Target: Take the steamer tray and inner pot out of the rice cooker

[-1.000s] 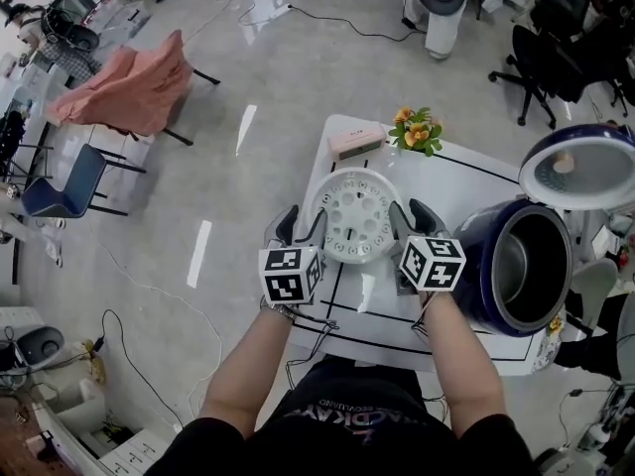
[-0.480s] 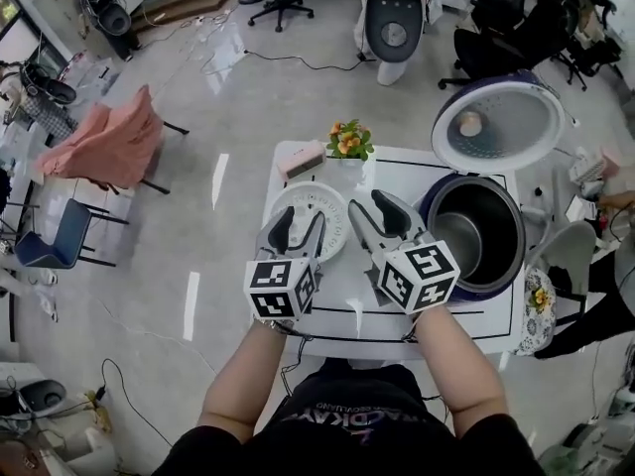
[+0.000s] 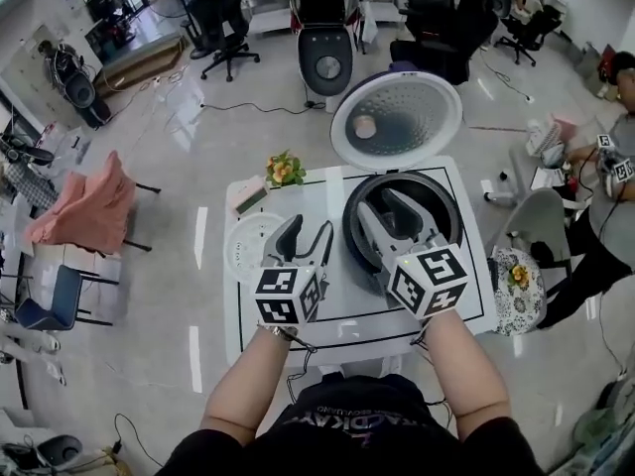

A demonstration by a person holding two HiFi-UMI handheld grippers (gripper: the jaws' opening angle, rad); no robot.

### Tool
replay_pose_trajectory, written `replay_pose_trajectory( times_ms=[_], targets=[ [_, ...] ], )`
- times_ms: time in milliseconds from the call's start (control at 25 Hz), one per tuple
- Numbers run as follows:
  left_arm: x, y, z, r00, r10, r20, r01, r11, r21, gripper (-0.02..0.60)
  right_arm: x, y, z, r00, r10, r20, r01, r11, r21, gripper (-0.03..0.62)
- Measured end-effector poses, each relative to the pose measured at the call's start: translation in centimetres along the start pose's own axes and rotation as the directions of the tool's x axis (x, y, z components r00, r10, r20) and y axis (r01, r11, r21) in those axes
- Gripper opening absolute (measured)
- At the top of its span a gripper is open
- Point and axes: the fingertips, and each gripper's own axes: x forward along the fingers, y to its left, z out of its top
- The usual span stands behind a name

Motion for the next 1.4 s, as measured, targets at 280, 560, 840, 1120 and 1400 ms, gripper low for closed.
replay_pose_trajectory(
  times_ms=[280,560,840,1120,1400],
  targets=[
    [2.7,-5.9,-0.1,0.998,-0.050,-0.024,0.051,0.998,0.043,0.230,-6.3,-7.5,0.5,0.989,-0.149,0.010,0.148,0.989,0.007,0.166],
    [3.8,-8.4,-1.2,0.998,-0.014,-0.055,0.017,0.998,0.067,0.254,-9.4,-12.8,-1.9,0.970,-0.230,-0.075,0.231,0.973,-0.003,0.166],
    [4.0,-8.7,-3.1,0.993,0.040,-0.115,-0.030,0.996,0.087,0.272,-10.2,-16.8,-6.3,0.932,-0.284,-0.227,0.300,0.953,0.041,0.166],
    [4.7,-8.6,-4.7,0.983,0.093,-0.157,-0.080,0.993,0.089,0.279,-10.0,-18.7,-8.8,0.912,-0.273,-0.305,0.308,0.949,0.070,0.166],
    [5.6,-8.1,-6.0,0.973,0.125,-0.194,-0.111,0.991,0.079,0.281,-9.4,-19.6,-9.8,0.911,-0.238,-0.337,0.289,0.951,0.110,0.166]
  ],
)
